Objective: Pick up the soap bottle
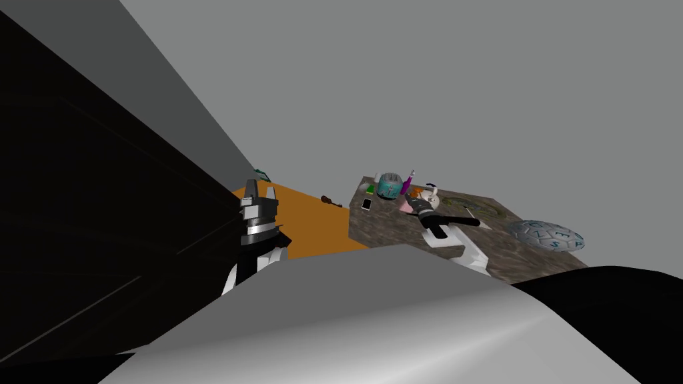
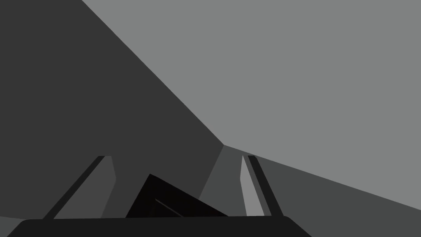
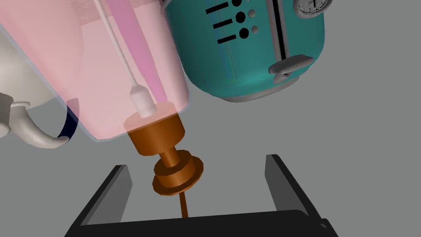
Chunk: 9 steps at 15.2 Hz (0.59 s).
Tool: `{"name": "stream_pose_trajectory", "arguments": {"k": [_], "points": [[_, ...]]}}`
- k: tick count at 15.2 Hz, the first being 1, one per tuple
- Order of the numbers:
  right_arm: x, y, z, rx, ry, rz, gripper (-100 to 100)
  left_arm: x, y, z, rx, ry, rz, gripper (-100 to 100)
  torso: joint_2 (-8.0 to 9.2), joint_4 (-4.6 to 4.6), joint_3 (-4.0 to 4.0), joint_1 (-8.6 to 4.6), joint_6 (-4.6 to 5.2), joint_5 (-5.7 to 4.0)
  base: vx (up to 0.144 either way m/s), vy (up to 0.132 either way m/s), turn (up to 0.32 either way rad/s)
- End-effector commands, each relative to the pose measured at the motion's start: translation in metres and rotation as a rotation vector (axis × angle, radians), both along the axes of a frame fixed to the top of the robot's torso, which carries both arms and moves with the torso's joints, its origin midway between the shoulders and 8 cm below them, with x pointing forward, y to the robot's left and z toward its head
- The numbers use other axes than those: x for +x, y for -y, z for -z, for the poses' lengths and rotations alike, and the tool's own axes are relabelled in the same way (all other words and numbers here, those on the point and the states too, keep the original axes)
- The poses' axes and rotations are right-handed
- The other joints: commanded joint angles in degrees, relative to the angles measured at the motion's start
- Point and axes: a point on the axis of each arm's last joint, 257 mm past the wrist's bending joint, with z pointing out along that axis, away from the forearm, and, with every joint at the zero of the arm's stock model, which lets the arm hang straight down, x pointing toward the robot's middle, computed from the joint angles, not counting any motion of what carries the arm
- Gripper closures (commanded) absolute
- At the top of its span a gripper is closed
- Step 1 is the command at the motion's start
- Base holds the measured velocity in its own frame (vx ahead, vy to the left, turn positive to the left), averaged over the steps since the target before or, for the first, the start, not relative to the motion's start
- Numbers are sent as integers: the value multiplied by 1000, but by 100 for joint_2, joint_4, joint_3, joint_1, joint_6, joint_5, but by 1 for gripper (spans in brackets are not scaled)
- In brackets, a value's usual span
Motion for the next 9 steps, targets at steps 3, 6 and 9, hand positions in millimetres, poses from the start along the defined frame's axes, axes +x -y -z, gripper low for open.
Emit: {"name": "stream_pose_trajectory", "arguments": {"k": [3, 6, 9], "points": [[-18, 47, 9, -105, -82, 105, -100, 0, 0, 0, 0, 0, 0, 0, 2, 0, 1, -5, 1, -1, 72, 107, -5], [-31, 77, 14, -165, -135, 172, -100, 0, 0, 0, 0, 0, 0, 0, 5, 1, 3, -22, -1, -5, 69, 71, 6], [-30, 74, 14, -159, -131, 167, -100, 0, 0, 0, 0, 0, 0, 0, 10, 2, 5, -31, 0, -5, 42, 47, -1]]}}
